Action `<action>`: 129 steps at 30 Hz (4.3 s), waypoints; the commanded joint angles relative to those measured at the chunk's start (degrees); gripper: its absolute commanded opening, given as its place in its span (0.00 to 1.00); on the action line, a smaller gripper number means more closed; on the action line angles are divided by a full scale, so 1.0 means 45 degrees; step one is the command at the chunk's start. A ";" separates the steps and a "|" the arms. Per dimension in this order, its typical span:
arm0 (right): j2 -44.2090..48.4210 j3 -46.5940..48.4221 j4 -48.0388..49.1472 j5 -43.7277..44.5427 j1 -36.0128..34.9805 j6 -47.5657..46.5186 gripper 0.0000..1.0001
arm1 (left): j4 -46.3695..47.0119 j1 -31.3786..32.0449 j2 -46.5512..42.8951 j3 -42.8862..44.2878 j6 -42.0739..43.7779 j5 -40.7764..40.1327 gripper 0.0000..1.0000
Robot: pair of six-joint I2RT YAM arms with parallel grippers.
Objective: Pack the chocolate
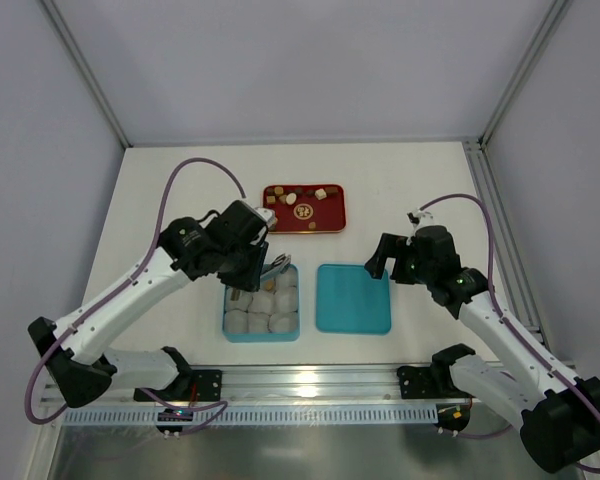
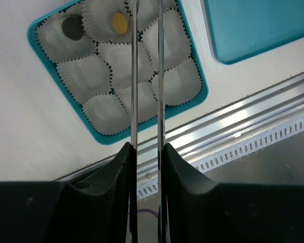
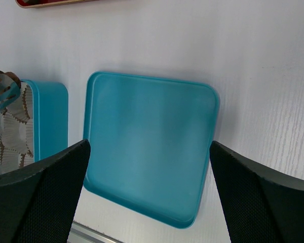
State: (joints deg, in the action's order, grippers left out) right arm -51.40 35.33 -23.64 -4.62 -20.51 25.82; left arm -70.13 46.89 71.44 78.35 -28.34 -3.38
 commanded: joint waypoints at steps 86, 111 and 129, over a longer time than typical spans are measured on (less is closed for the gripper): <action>0.0035 -0.0234 0.0565 -0.0086 -0.0051 0.0316 1.00 | -0.0587 0.1063 -0.0777 -0.0165 -0.0812 -0.0343 0.34; 0.0191 -0.0117 0.0547 -0.0594 -0.0051 0.0297 1.00 | 0.0525 -0.0749 0.4531 0.5748 0.0964 -0.2218 0.38; 0.0816 0.0176 -0.0060 -0.0633 -0.0051 0.0121 1.00 | 0.1385 -0.2823 0.9612 0.9211 0.2352 -0.1457 0.35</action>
State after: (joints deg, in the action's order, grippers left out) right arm -48.62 34.13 -24.23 -7.20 -20.51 27.03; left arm -66.22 35.00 114.30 117.08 -19.35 -11.18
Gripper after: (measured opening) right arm 0.996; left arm 0.359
